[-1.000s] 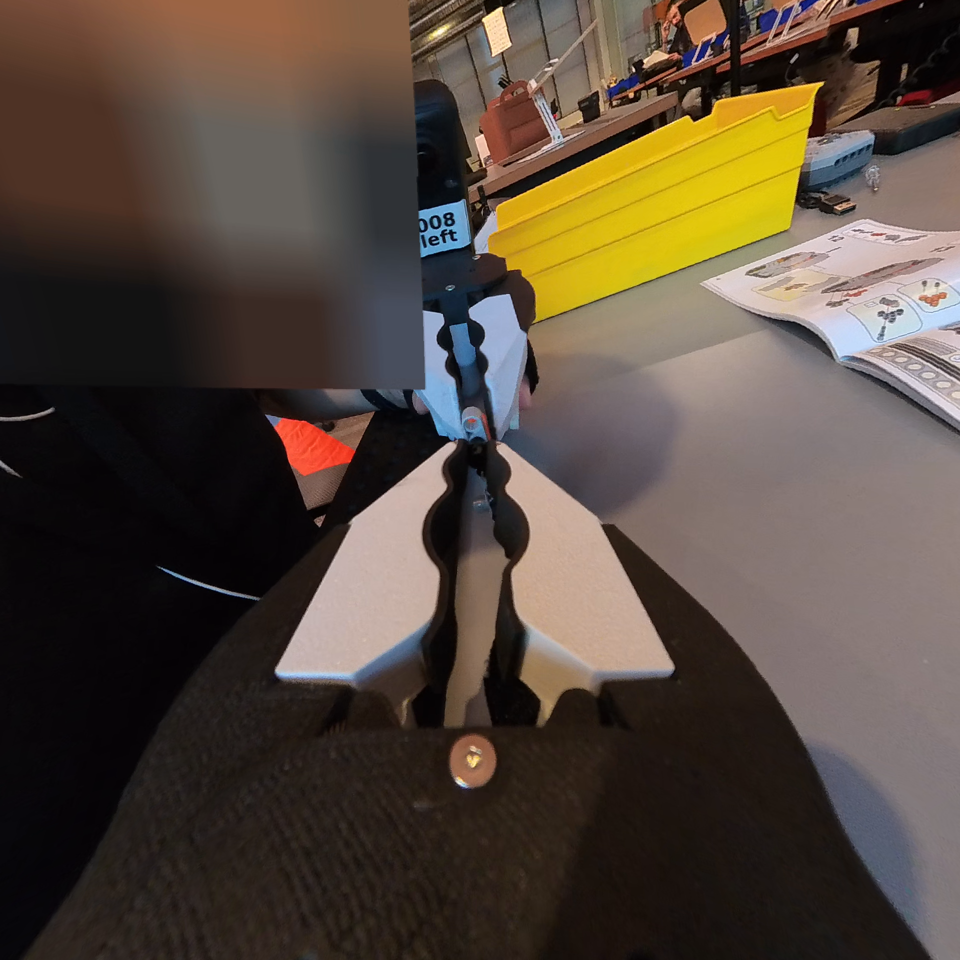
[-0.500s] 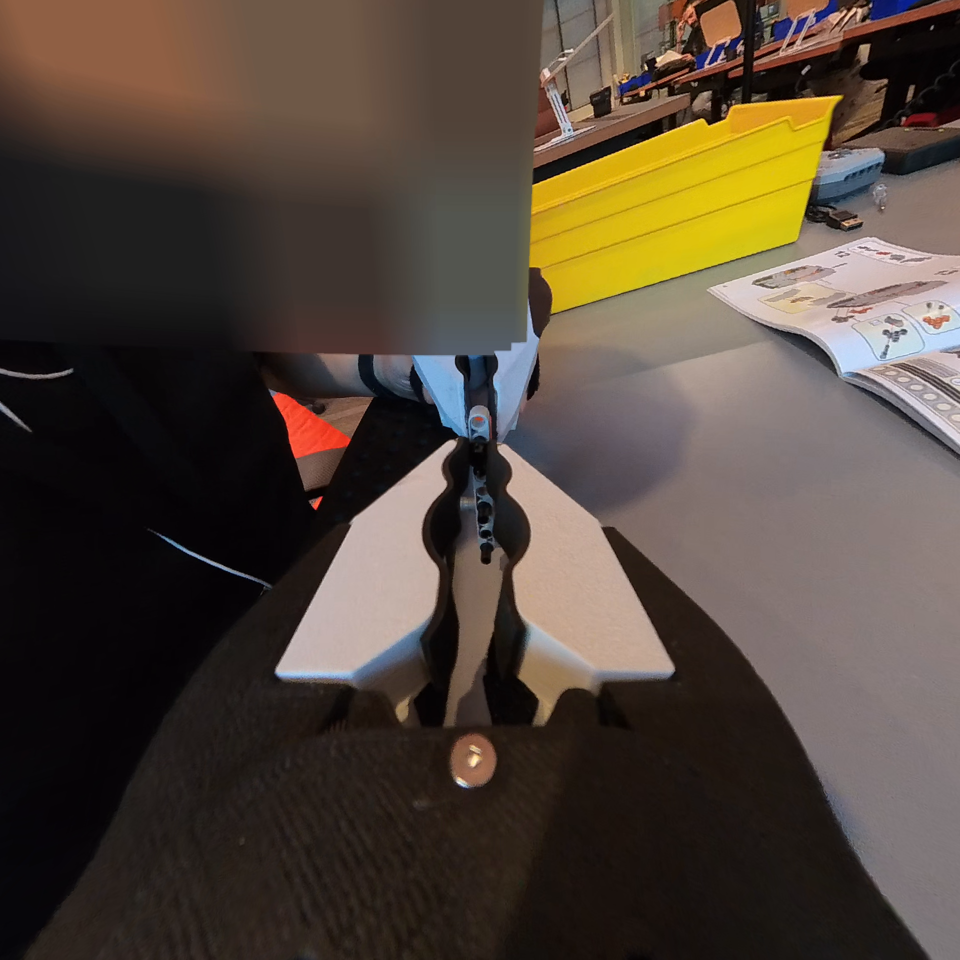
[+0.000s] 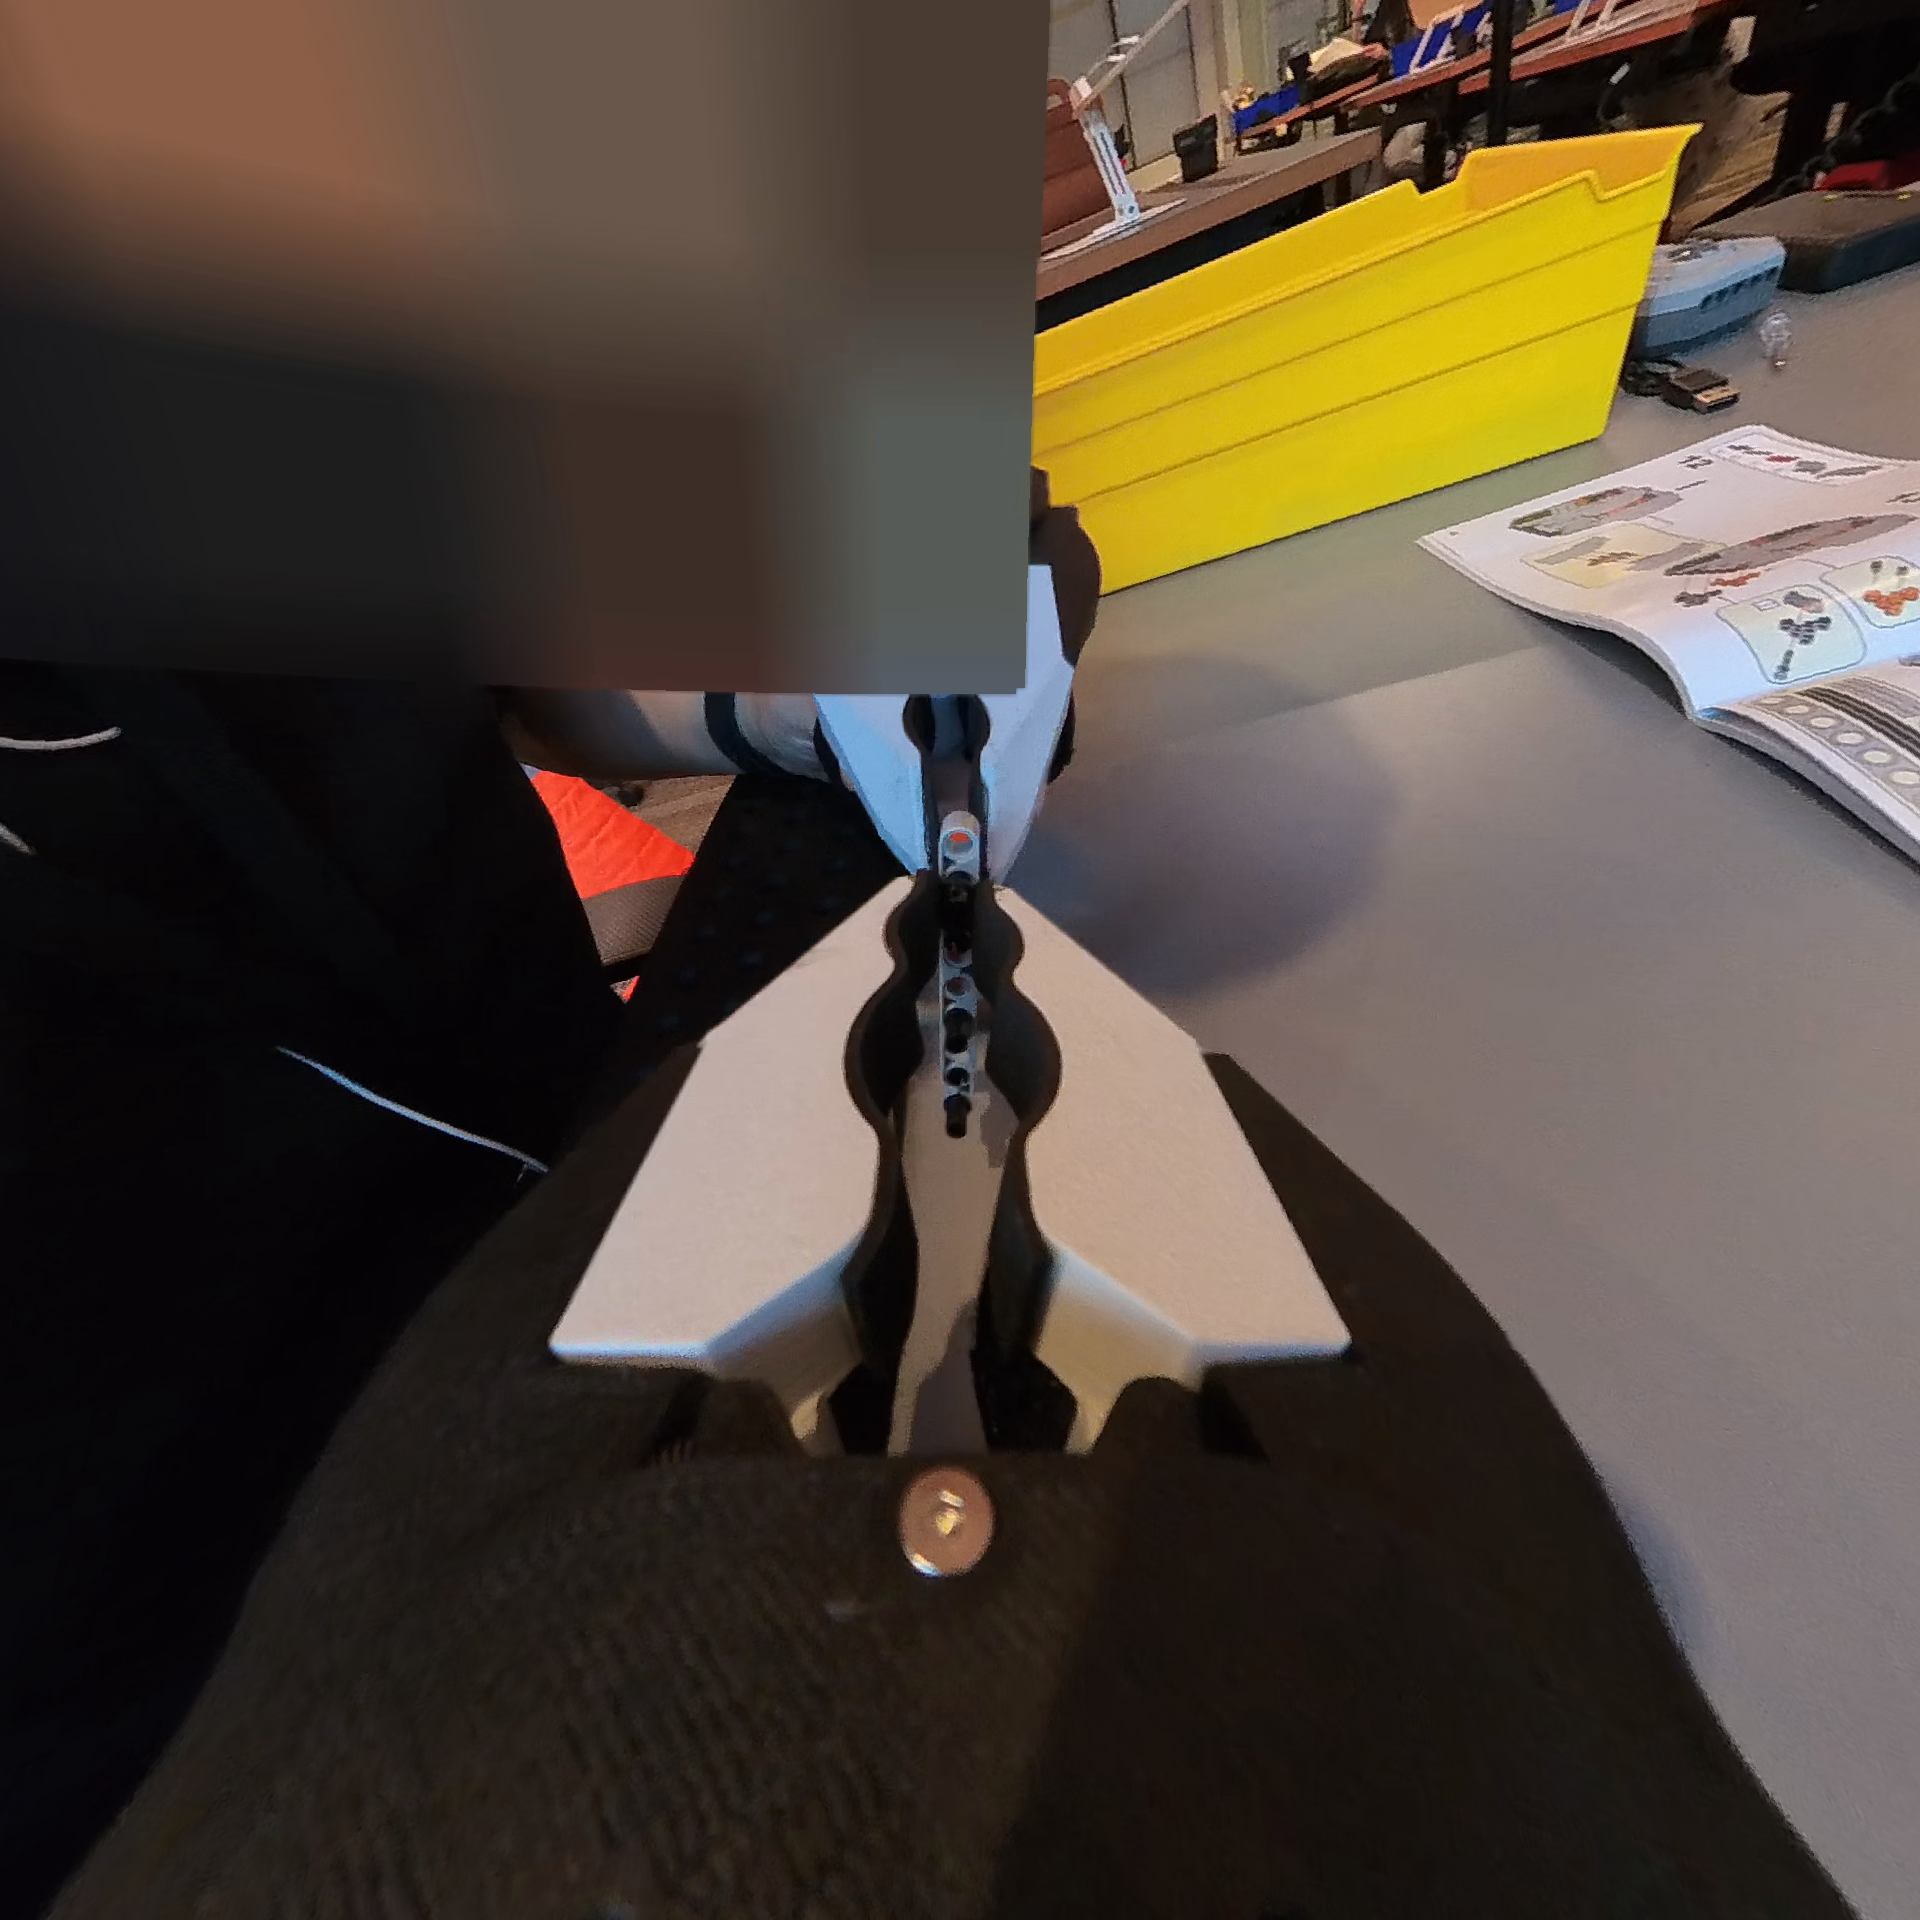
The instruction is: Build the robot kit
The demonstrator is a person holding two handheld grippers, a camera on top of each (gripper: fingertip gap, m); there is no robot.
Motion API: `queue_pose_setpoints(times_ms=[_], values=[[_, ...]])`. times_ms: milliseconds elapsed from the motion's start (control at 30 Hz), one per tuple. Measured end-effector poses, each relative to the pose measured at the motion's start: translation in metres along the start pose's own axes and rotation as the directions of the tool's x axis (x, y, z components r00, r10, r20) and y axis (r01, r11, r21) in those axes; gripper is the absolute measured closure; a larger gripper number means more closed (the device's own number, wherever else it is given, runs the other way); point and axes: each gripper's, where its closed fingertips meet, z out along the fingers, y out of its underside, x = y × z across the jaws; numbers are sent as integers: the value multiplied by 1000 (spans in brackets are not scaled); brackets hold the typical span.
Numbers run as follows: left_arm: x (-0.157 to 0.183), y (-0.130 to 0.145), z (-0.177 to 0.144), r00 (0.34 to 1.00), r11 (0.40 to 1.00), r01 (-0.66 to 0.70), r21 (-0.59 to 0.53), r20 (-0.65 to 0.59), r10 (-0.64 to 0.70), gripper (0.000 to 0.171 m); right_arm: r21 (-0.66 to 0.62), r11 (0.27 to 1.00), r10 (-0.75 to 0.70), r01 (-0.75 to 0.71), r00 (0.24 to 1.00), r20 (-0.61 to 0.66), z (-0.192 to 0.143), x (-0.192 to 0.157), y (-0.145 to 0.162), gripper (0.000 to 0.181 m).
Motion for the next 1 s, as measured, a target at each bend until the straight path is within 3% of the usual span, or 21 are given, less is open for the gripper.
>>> queue_pose_setpoints(times_ms=[233, 333, 533, 700, 767, 1000], values=[[17, 10, 7, 994, 996, -42, -73, -104, 35, 167, -18, 1000, 5, -4, 996, 87, 2, -12, 3, 174], [5, -5, 1, 997, 998, 48, 34, -68, -45, 166, 40, 998, 44, -46, 998, 55, -2, -4, -5, 175], [-3, -18, -5, 1000, 992, 4, 127, 22, -7, 167, 69, 996, 49, -51, 999, 24, -3, 2, -10, 175], [-6, -20, -4, 997, 991, -24, 133, 73, 14, 157, 109, 993, 49, -50, 999, 7, -6, 5, -17, 175], [-6, -23, -4, 997, 989, -27, 147, 71, 17, 166, 105, 993, 48, -49, 999, 13, -5, 4, -17, 175], [-7, -22, -3, 998, 989, -13, 146, 67, 3, 166, 128, 991, 34, -32, 999, -6, -6, 5, -21, 175]])
